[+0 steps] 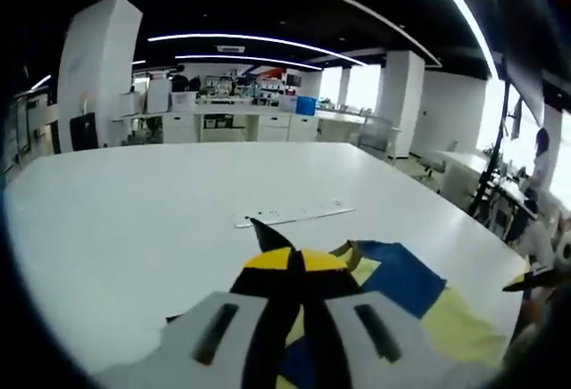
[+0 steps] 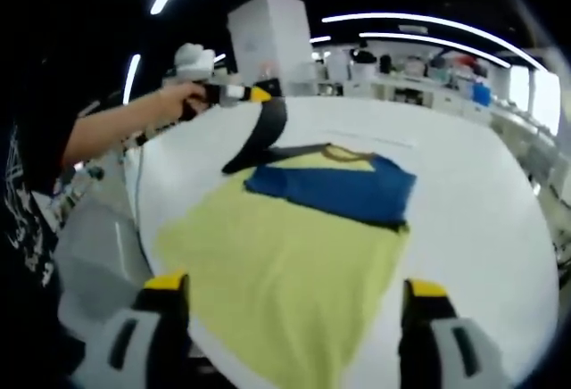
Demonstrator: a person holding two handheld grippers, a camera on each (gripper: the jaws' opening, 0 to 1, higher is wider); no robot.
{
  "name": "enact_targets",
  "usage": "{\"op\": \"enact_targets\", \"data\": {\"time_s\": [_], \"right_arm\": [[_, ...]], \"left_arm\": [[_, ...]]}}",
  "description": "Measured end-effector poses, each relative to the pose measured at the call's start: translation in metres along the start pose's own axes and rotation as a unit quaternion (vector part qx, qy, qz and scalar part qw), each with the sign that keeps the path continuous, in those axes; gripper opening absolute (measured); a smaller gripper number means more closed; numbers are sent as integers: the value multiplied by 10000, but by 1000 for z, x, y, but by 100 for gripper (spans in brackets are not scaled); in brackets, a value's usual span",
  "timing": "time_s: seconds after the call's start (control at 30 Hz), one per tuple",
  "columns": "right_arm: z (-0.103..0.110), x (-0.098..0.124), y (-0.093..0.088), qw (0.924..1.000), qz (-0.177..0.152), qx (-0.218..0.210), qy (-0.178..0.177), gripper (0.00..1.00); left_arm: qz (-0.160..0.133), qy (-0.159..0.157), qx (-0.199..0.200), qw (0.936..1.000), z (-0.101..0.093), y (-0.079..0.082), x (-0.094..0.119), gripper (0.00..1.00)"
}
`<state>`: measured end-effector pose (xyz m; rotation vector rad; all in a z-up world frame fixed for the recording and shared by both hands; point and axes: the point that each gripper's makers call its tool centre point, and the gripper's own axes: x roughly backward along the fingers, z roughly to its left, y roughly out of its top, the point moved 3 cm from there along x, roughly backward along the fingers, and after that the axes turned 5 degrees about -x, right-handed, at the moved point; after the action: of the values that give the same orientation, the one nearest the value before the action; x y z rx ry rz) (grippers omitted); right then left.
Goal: Fold the garment on the visible template until the final outline fits inside the template.
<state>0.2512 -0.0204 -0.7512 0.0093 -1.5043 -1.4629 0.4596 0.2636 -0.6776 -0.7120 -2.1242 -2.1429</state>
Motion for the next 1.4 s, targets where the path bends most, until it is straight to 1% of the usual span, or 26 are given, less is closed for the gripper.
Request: {"op": "enact_targets", "data": {"time_s": [0.1,0.17,0.23,0.3,0.43,0.67,0.8,0.9,0.97,1.1,1.3,1.4], "right_arm": [[1,0,-1,10000,15,-14,6,99],[1,0,-1,10000,12,-24,7,99],[0,0,-2,10000,18,-39,13,99],[0,0,-3,10000,63,-39,19,99],[-2,0,-4,10000,87,-36,-1,99],[-8,5,-8,9998,101,-83,-140,99],[-11,6,-10,9997,149,-96,-179,99],[-12,7,-10,9996,157,-94,-200,99],[-12,7,-10,9996,129,-91,-232,99],[-13,8,-10,9996,99,-80,-266,99],[-18,8,-13,9994,148,-100,-308,99],[-21,9,-13,9993,172,-74,-338,99]], "left_arm": [[-5,-87,-18,10000,-10,3,-5,0],[-12,-112,-109,9999,-13,5,-9,0],[-10,-133,-177,9998,-21,6,-13,0],[-21,-239,-154,9996,-32,6,-17,0],[-34,-383,-229,9990,-51,8,-24,0],[-95,-665,-229,9975,-75,9,-38,0],[-123,-805,-207,9965,-85,9,-42,0],[-85,-864,-241,9959,-92,6,-46,0],[-38,-903,-312,9954,-96,1,-50,0],[-2,-1001,-212,9948,-106,-4,-53,0],[-136,-1134,-201,9933,-122,-3,-58,0],[-176,-1314,-139,9911,-132,-3,-61,0]]}}
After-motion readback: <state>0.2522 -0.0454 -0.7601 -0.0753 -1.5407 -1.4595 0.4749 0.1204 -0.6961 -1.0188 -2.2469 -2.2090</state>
